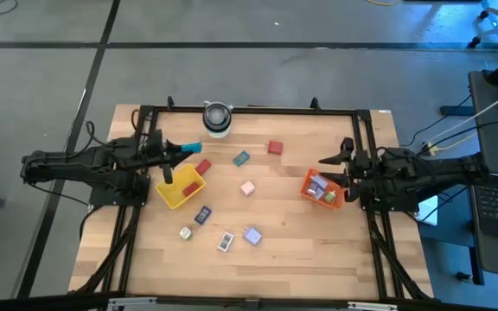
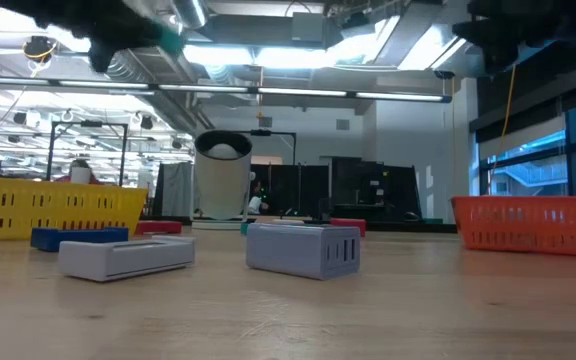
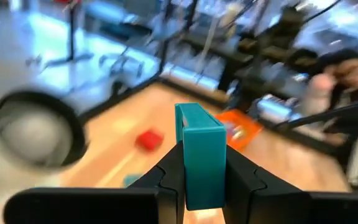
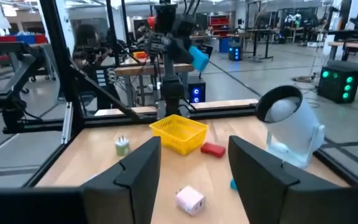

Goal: Pick & Place Office items
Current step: Put the bottom blue digital timer into the yellow basket

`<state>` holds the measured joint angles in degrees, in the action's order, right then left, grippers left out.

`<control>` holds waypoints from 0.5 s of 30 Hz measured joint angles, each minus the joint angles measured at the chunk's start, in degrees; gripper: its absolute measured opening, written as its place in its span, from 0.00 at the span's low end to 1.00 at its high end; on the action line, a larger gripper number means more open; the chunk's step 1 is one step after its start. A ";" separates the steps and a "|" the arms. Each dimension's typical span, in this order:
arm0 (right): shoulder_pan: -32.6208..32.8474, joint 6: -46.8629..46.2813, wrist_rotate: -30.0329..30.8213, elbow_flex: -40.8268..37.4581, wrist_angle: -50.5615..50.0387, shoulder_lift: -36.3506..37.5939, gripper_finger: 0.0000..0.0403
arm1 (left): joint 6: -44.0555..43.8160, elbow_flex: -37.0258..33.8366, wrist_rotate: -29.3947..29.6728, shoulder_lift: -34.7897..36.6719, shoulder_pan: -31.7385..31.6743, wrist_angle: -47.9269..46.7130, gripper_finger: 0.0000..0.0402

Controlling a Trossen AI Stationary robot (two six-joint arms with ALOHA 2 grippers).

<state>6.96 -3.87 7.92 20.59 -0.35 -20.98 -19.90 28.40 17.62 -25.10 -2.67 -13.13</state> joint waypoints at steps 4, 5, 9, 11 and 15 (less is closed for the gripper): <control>0.00 -0.65 -0.02 -2.39 -0.07 2.25 0.47 | -6.76 0.00 7.33 -0.52 2.06 -9.23 0.15; 0.00 -0.64 -0.02 -2.68 -0.10 2.58 0.47 | -8.46 -0.01 8.55 -0.54 2.62 -11.22 0.15; 0.00 -0.64 -0.01 -3.22 -0.61 2.79 0.47 | -16.19 -0.02 9.58 -0.50 4.67 -17.74 0.15; 0.00 -0.66 0.00 -3.22 -0.85 2.77 0.47 | -20.66 -0.02 9.33 -0.60 5.79 -21.04 0.15; 0.00 -0.35 0.25 -3.22 -2.25 2.77 0.47 | -28.79 -0.04 7.69 -2.04 8.23 -27.35 0.15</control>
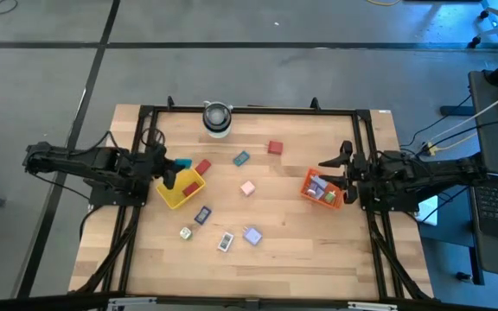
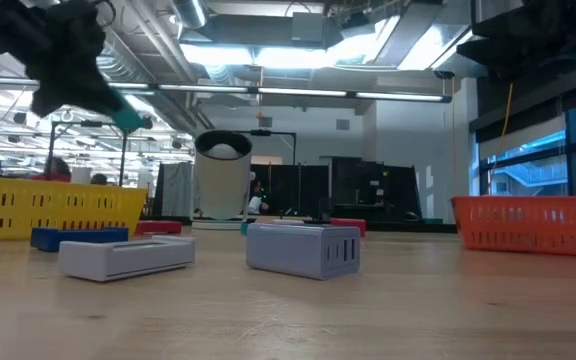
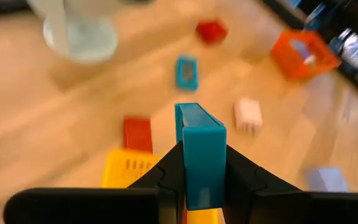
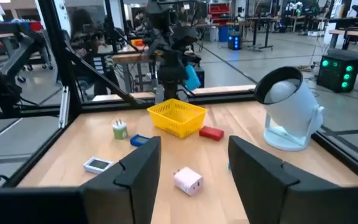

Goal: Pick & Place Office items
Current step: Put the bottom blue digital timer into the yellow basket

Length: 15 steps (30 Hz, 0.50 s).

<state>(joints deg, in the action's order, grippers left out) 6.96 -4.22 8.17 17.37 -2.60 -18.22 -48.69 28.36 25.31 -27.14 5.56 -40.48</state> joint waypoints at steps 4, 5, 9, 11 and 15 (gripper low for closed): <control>0.00 0.09 2.58 0.00 -1.42 -0.02 0.47 | -5.14 0.00 -3.36 -2.55 2.11 -3.09 0.15; 0.00 -0.12 2.98 0.00 -1.75 -0.02 0.47 | -5.80 0.00 -4.07 -3.27 2.51 -3.50 0.15; 0.00 -0.98 2.97 0.00 -1.76 -0.03 0.47 | -7.92 0.00 -6.06 -6.21 3.40 -4.32 0.15; 0.00 -1.12 2.95 0.00 -1.78 -0.04 0.47 | -9.06 0.00 -7.11 -7.76 3.44 -5.02 0.15; 0.00 -1.12 2.80 0.00 -1.78 -0.04 0.47 | -11.19 0.00 -8.53 -10.74 3.43 -6.81 0.15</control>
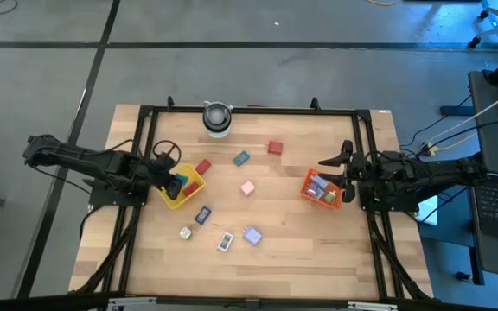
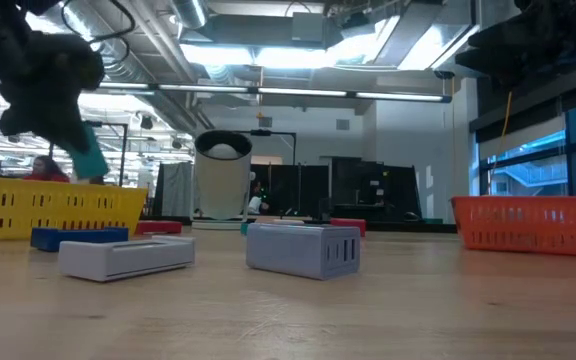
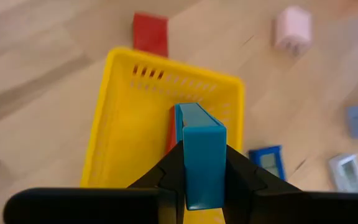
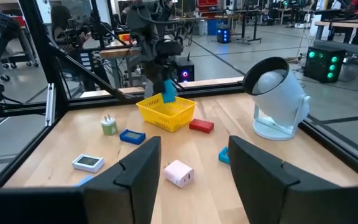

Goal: Pick & Place Office items
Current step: Put the bottom blue digital timer into the yellow basket

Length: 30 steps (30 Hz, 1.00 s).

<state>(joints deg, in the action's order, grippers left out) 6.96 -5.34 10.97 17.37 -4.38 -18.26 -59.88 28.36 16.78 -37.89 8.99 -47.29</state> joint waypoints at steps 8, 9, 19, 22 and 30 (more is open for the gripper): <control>0.00 0.00 -0.05 0.00 -0.34 -0.02 0.47 | -1.11 0.00 -1.53 -4.68 -0.02 -0.13 0.15; 0.00 0.00 -0.03 0.00 -0.42 -0.02 0.47 | -1.16 0.00 -1.71 -5.15 -0.02 -0.11 0.15; 0.00 0.00 -0.05 0.02 -0.57 -0.02 0.47 | -3.35 0.00 -3.16 -9.20 -0.02 -0.13 0.19; 0.00 -0.07 -0.05 0.02 -0.64 -0.02 0.47 | -3.60 0.00 -3.27 -10.02 -0.02 -0.12 0.22; 0.00 -0.20 -0.05 0.04 -1.70 -0.04 0.47 | -4.60 0.00 -3.36 -11.16 -0.02 -0.12 0.23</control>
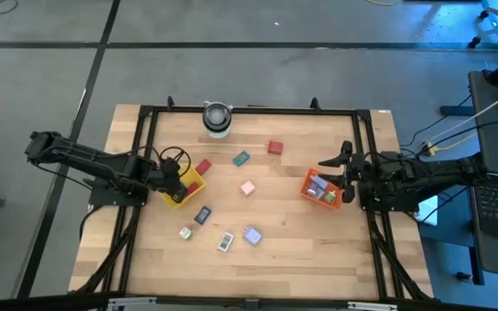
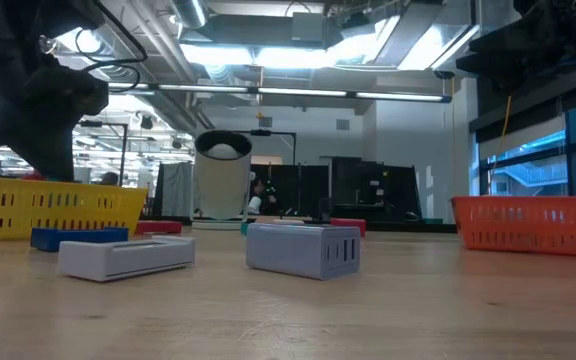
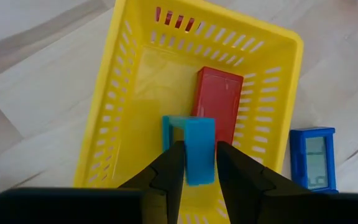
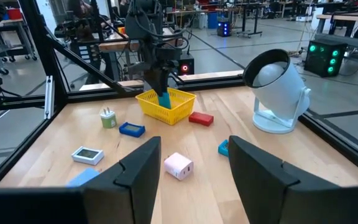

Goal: Pick & Place Office items
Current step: Put the bottom blue digital timer into the yellow basket, then put the red digital timer into the yellow basket

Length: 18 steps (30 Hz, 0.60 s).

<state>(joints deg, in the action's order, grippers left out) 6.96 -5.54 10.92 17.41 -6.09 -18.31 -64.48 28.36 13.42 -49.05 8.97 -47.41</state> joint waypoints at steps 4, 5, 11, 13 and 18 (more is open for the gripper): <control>0.00 0.00 0.00 0.00 0.00 0.02 0.47 | -0.30 0.00 0.32 0.01 0.00 0.01 0.25; 0.00 -0.01 0.00 0.00 0.00 0.02 0.47 | -0.31 0.00 0.53 0.01 0.00 0.04 0.26; 0.00 0.00 0.00 0.00 0.00 0.00 0.47 | 1.70 2.05 2.20 0.03 -0.02 -0.13 0.40; 0.00 0.00 0.00 0.00 0.00 0.02 0.47 | 3.23 3.94 3.40 0.03 -0.02 -0.60 0.44; 0.00 0.00 -0.02 0.00 -0.11 0.02 0.47 | 8.02 9.05 6.44 0.04 -0.26 -0.78 0.53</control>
<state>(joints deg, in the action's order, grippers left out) 6.96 -5.54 10.90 17.41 -6.20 -18.29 -56.46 37.41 19.86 -49.01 8.71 -48.19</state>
